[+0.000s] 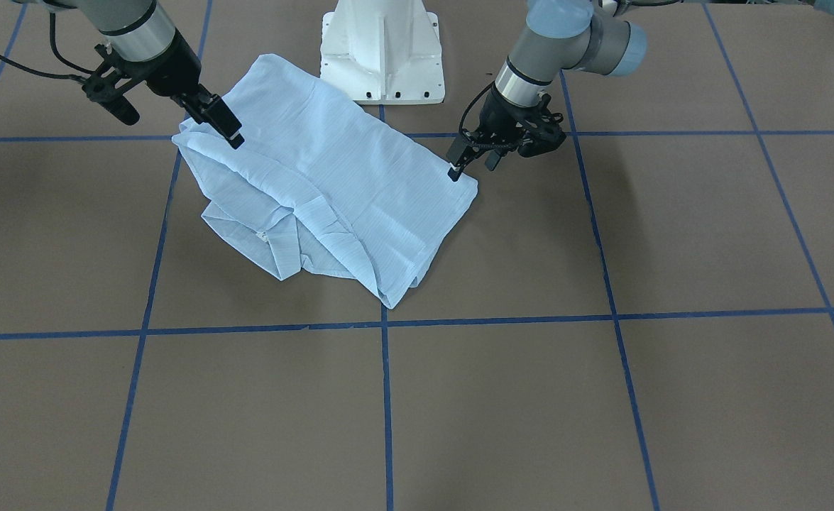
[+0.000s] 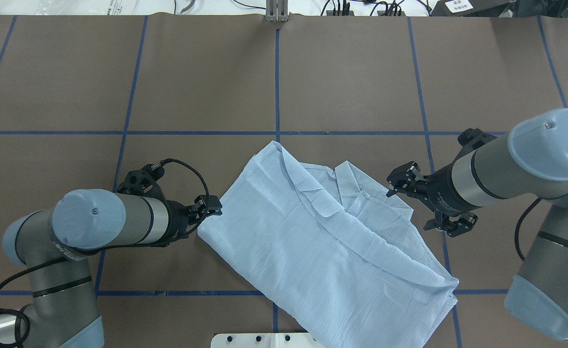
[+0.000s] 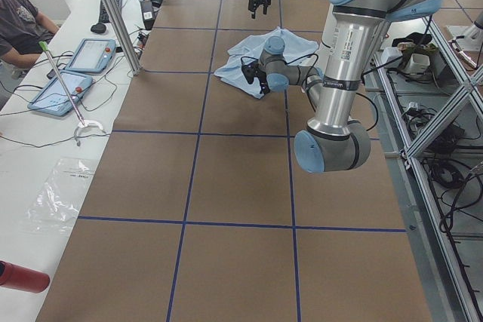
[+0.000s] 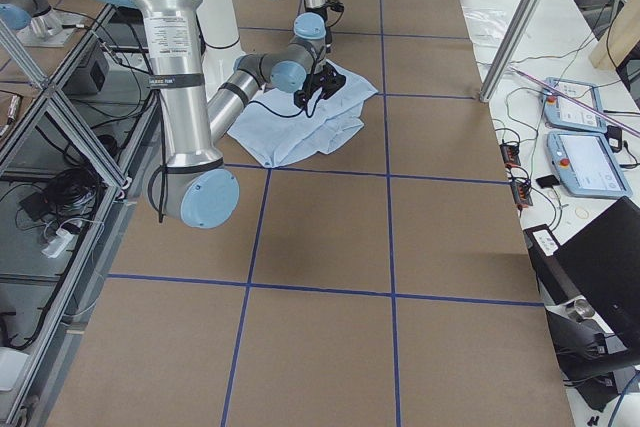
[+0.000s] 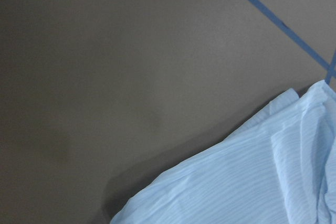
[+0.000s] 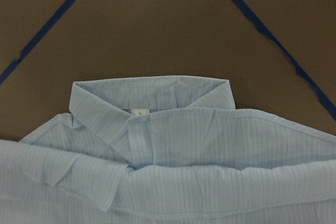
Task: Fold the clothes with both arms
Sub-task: 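Hold the shirt edges with both grippers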
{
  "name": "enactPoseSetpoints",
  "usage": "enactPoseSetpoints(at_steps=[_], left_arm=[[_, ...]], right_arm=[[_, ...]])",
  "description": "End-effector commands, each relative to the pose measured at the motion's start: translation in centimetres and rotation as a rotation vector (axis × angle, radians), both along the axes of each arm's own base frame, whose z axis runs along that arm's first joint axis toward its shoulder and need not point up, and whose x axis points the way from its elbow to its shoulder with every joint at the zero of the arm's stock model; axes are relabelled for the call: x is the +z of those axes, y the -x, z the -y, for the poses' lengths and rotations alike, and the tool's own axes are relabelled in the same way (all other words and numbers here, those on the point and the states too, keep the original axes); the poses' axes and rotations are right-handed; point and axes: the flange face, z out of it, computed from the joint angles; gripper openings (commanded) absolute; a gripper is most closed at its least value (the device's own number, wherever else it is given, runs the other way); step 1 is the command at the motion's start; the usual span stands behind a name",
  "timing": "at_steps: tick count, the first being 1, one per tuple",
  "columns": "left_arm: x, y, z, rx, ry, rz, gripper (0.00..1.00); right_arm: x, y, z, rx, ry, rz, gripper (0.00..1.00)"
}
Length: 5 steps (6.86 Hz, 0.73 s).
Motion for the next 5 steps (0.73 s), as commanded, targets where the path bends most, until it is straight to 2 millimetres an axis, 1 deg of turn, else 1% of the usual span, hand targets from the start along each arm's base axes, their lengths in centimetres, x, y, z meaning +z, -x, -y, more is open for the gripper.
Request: enactPoseSetpoints(at_steps=[1,2,3,4,5], left_arm=[[0.6,-1.6,-1.1,0.027,0.011,0.026,0.85],[1.2,-2.5,-0.8,0.027,0.016,0.04,0.81],[1.6,-2.9,-0.6,0.025,0.019,0.049,0.79],[1.5,-3.0,-0.6,0.025,0.016,0.049,0.73],[1.8,-2.9,-0.6,0.024,0.018,0.054,0.35]], right_arm=[[1.9,0.8,1.1,-0.001,0.006,-0.03,1.0],[2.3,1.0,1.2,-0.003,0.011,-0.037,1.0],[2.5,1.1,1.3,-0.003,0.013,-0.04,1.0],[2.8,1.3,1.4,-0.005,0.015,-0.046,1.0],[2.8,1.4,1.4,-0.006,0.013,-0.047,1.0]])
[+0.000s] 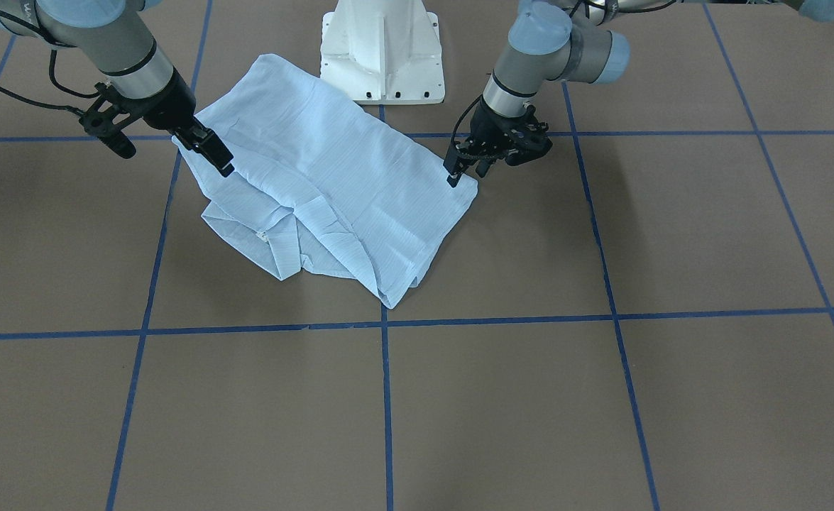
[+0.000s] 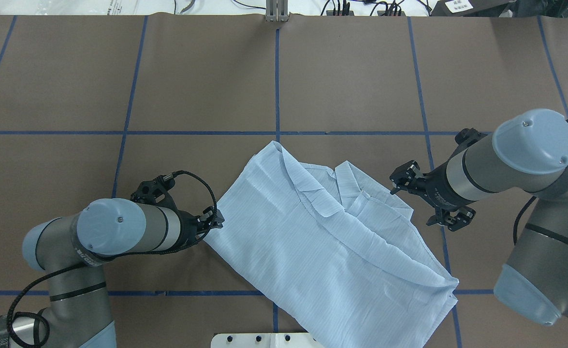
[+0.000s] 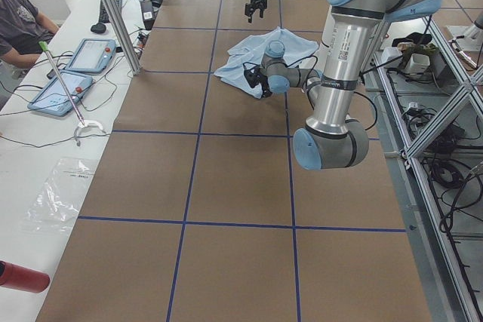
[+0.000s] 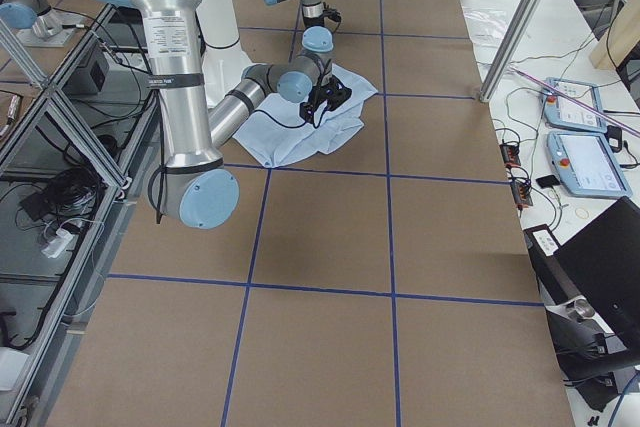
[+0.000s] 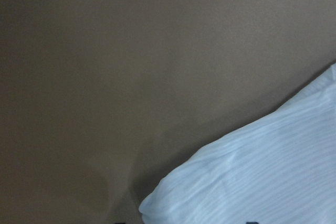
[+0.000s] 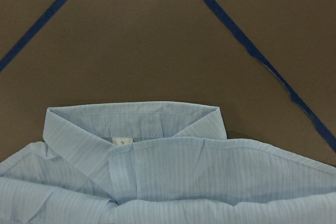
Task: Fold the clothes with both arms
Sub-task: 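Hold the shirt edges with both grippers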
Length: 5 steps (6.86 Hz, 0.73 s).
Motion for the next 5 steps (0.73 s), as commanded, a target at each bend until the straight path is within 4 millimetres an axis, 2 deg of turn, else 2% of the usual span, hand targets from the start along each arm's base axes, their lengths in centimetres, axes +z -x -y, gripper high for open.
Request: enactPoseSetpoints(at_steps=[1,3,4,5], left_arm=[[0.8,0.0,0.0,0.003,-0.003,0.015,0.01],[1.7,0.1,1.3,0.003,-0.086,0.058,0.0],[1.5,2.5,4.9,-0.019,-0.18,0.086,0.0],[1.3,3.9,9.6,-0.042,-0.259,0.128,0.0]], right_arm=[[0.6,0.5,0.3,0.0,0.008,-0.012,1.0],[1.7,1.0,0.7,-0.001,0.019,-0.032,1.0],[1.9,0.8,0.8,0.003,0.021,-0.036,1.0],[1.7,0.7,0.9,0.004,0.018,-0.032,1.0]])
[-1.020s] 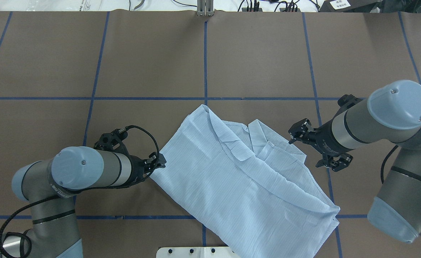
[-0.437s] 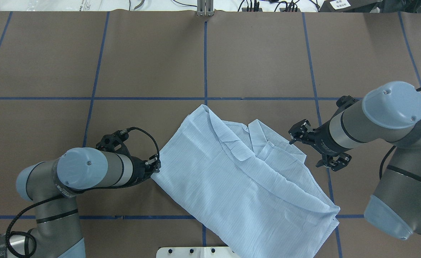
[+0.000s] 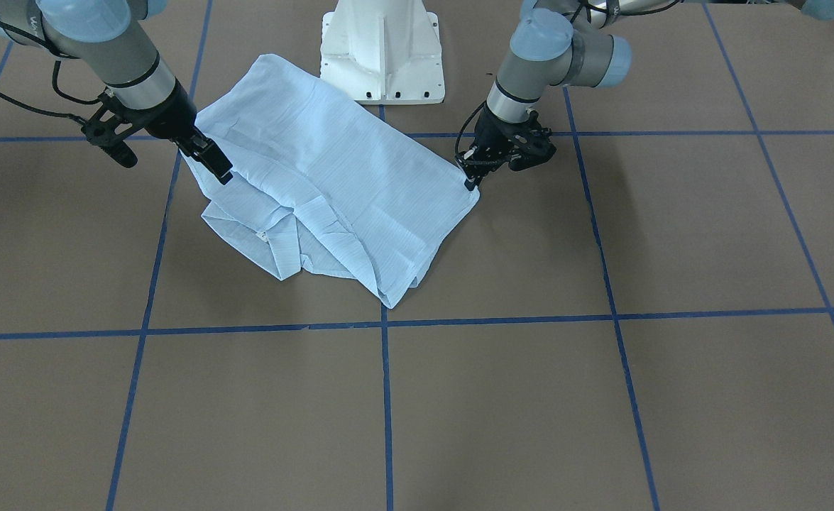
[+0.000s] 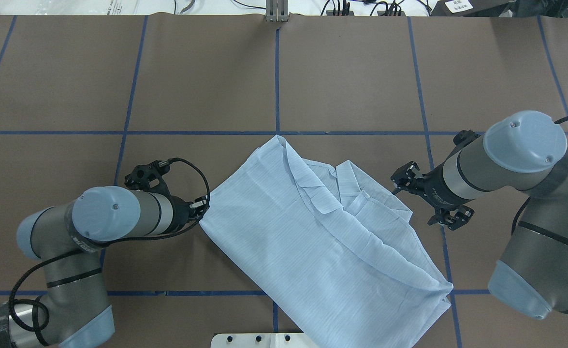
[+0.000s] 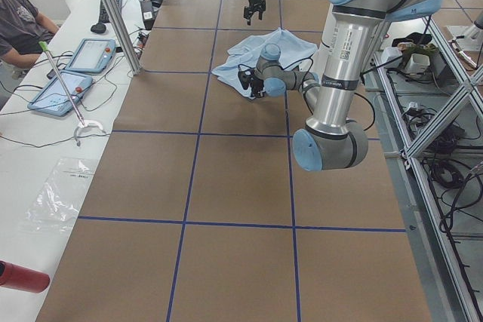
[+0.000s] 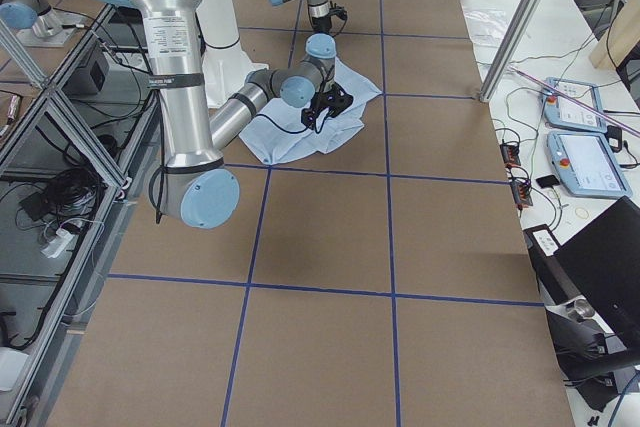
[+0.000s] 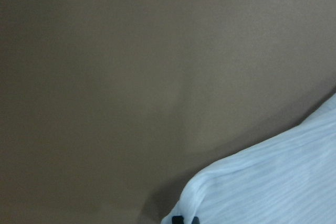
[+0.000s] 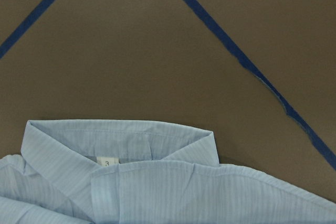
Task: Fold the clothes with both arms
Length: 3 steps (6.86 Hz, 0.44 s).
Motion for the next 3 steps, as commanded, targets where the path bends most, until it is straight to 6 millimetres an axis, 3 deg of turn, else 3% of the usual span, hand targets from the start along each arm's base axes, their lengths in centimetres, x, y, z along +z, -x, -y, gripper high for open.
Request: enactPoseSetpoints(at_steps=[1,2,3], left_arm=[[-2.0,2.4,13.0,-0.088,-0.158,0.081,0.0],[-2.9,1.4,21.3,-0.149,-0.16,0.124,0.0],[-2.5,0.0,28.7,-0.202,-0.203,0.091,0.0]], right_arm=[[-0.3,0.0,0.1,0.002,-0.002,0.006,1.0],[-1.3,0.0,0.5,0.01,-0.013,0.02,1.0],[-1.7,-0.2,0.8,0.016,-0.017,0.026,1.0]])
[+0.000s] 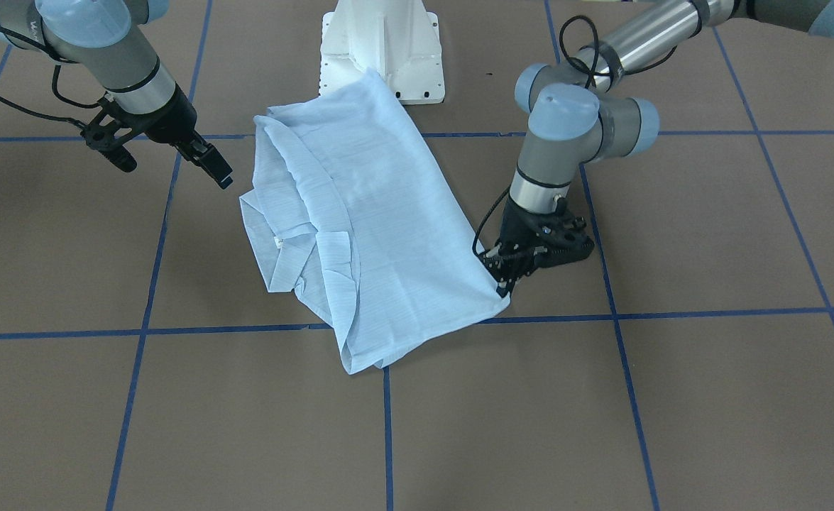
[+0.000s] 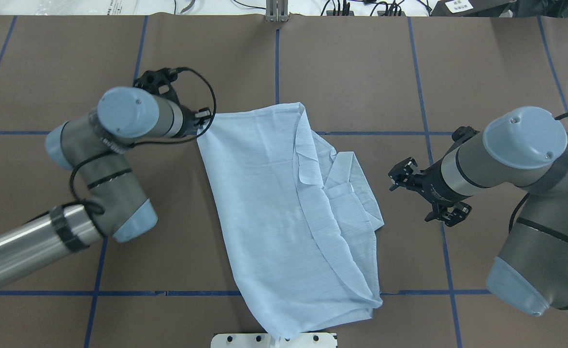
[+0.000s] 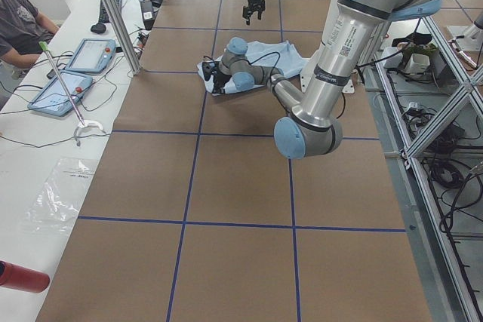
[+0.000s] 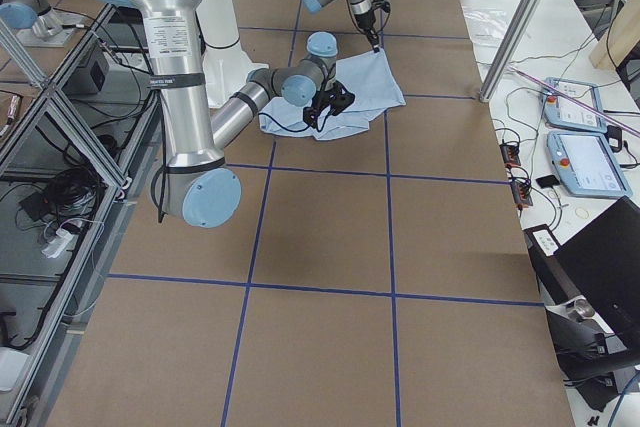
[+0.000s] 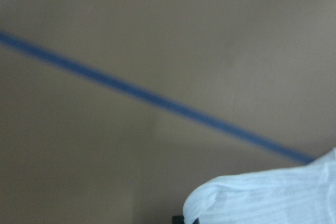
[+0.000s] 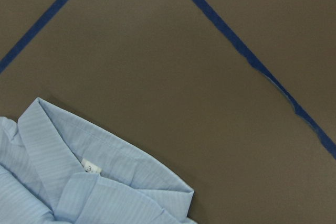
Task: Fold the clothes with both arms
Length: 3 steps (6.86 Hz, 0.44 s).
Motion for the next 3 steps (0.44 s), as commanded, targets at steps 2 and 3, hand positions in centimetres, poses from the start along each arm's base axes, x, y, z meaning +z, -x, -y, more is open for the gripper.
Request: enactPoseSetpoints(at_steps=[2,3], left_arm=[[-2.5,-1.0,10.6,-0.055,-0.089,-0.075,0.78],[-4.2,0.2,8.9,-0.025,-0.108,-0.13,0.81]], right_arm=[[-3.0,0.7,0.9,0.009,-0.029,0.043,1.0],[-4.4,1.7,1.5,0.006,-0.046,0.062,1.0]])
